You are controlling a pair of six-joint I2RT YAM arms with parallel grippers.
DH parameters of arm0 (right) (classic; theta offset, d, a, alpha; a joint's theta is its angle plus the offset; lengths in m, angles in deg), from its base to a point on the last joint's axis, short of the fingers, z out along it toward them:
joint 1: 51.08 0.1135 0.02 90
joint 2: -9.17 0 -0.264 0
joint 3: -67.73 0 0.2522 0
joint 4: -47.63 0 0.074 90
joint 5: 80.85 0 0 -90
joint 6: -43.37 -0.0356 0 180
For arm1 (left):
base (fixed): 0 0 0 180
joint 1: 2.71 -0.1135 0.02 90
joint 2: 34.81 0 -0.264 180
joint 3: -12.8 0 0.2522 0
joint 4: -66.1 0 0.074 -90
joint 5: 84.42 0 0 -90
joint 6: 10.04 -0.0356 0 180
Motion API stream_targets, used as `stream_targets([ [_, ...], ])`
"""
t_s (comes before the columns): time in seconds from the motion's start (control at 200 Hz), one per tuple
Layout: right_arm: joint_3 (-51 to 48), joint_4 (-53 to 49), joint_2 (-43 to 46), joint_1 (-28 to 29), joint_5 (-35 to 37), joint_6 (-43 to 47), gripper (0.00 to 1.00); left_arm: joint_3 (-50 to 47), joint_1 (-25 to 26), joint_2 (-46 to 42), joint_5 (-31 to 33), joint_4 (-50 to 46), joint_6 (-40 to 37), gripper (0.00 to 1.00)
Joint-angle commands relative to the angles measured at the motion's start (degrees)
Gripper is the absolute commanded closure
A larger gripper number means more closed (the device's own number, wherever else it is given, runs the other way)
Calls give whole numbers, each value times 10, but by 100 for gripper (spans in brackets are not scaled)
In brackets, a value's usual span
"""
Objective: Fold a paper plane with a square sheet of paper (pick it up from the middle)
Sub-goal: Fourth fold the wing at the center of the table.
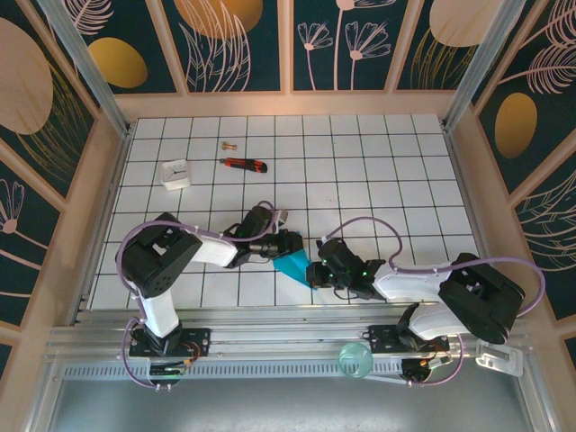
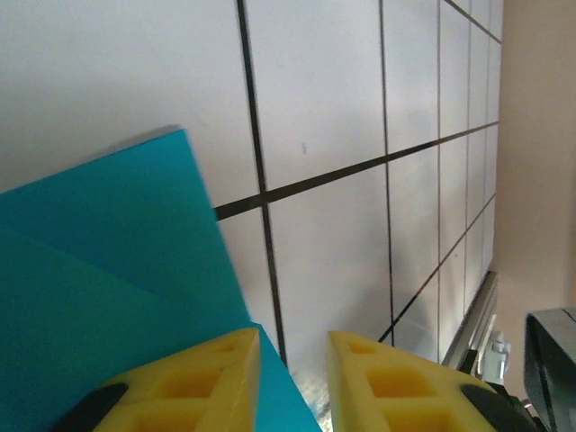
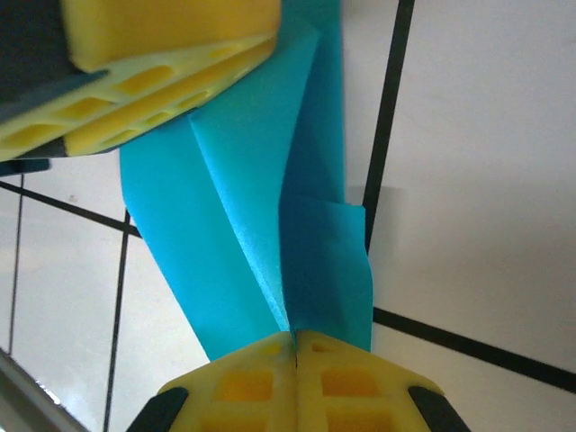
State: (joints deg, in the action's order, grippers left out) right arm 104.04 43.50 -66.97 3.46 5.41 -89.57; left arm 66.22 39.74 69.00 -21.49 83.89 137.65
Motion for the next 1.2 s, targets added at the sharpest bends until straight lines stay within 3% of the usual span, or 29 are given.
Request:
stream_targets([
  [0.0,21,-41,6,3,44,37,100,7,-1,-25,-12,16,14,68],
  [0.345,36,-49,-6,4,60,66,100,-17,-8,-116,21,-7,18,60],
  [0.891,36,-37,-31,22,65,52,100,9,-12,-52,-3,-34,2,88],
  [1.196,36,-39,-31,25,73,49,100,19,-18,-14,-10,-23,-7,88],
])
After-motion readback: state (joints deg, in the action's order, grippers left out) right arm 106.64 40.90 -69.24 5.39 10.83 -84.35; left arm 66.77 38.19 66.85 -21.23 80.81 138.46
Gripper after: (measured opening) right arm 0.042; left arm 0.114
